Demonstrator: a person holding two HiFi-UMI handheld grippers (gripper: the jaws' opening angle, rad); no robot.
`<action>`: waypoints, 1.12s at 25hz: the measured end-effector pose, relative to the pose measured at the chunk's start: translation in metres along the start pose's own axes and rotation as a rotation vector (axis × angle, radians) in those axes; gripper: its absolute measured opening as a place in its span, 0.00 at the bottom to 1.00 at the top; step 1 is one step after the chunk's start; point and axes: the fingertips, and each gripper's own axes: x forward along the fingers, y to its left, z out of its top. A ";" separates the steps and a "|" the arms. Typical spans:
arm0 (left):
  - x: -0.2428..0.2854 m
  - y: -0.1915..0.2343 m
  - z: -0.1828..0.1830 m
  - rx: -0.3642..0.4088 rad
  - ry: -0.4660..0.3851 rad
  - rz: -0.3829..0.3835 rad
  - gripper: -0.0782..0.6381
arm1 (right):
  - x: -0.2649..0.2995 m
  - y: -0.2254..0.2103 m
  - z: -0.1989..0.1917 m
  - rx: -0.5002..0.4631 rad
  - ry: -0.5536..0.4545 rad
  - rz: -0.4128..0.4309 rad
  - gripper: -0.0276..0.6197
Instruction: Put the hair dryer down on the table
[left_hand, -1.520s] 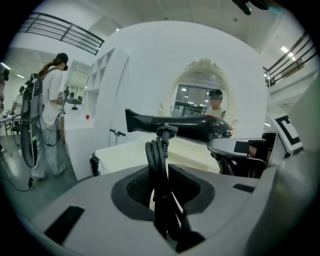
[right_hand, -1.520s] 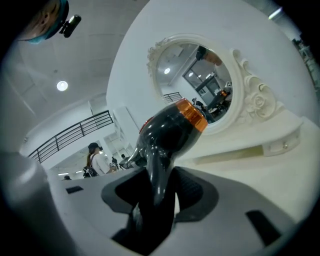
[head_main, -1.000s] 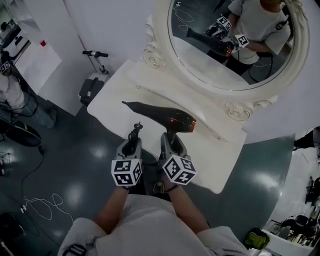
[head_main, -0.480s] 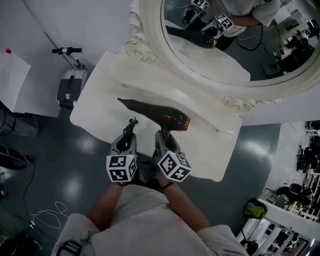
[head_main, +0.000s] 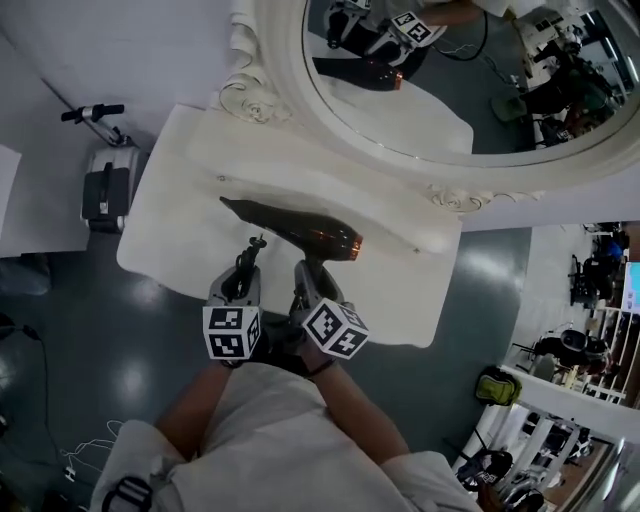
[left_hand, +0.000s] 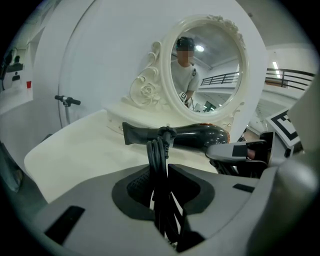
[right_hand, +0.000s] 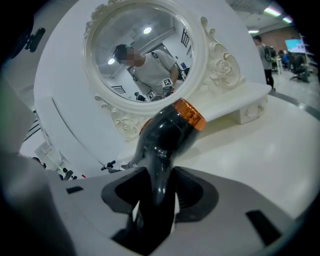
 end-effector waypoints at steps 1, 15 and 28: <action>0.001 0.000 0.000 -0.001 0.001 -0.003 0.22 | 0.001 -0.002 0.000 0.001 0.000 -0.007 0.33; 0.009 0.044 0.007 -0.022 0.013 0.024 0.22 | 0.041 0.004 -0.018 0.086 0.050 -0.038 0.33; 0.022 0.048 0.004 0.017 0.061 0.012 0.22 | 0.060 -0.005 -0.029 0.036 0.145 -0.065 0.33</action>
